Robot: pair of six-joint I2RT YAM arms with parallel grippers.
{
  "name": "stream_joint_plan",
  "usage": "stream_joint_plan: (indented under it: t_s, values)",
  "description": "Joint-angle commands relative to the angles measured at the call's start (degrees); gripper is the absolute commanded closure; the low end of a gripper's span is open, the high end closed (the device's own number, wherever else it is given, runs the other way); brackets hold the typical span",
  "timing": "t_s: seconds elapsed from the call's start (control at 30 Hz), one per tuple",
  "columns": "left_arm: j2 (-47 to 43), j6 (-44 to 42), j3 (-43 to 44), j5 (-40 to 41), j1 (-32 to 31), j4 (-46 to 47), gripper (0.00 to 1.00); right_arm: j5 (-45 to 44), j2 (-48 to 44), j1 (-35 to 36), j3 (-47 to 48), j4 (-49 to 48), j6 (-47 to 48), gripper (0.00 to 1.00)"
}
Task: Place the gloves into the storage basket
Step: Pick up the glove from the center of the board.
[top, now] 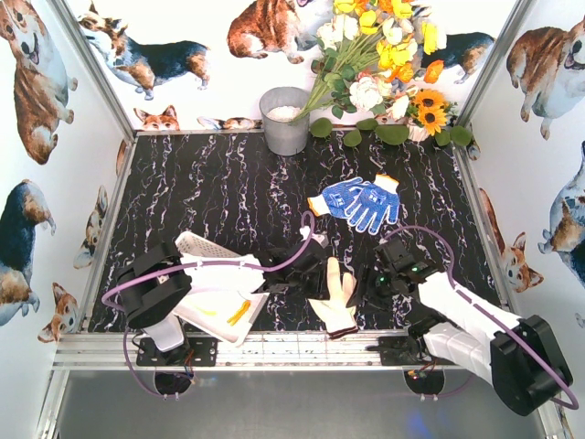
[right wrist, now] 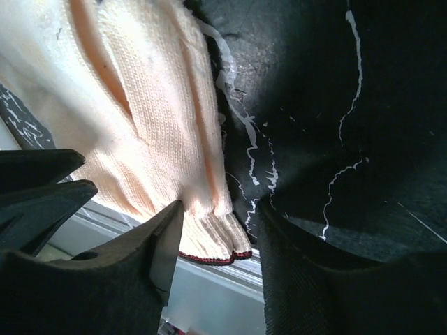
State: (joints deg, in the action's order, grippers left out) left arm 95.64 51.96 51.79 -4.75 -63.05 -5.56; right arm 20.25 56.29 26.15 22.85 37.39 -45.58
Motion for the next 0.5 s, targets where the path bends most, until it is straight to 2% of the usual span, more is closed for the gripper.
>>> stream_joint_plan:
  t_s: [0.0,0.1,0.37,0.47]
  values:
    - [1.32,0.84,-1.83,-1.02,-0.41,0.29,0.79,0.20,1.44,-0.18,-1.10,-5.82,-0.35,0.56]
    - [2.01,1.01,-2.91,-0.82,-0.42,0.07,0.79,-0.06,2.35,-0.22,-1.76,-6.35,-0.22,0.64]
    - [3.52,-1.19,-2.56,5.40,1.36,-4.22,0.79,-0.36,2.39,-0.15,-3.71,-11.49,-2.99,1.00]
    - [4.60,-3.01,-2.00,6.07,3.15,-3.27,0.79,-2.01,2.72,-0.17,-4.20,-14.45,-4.90,1.00]
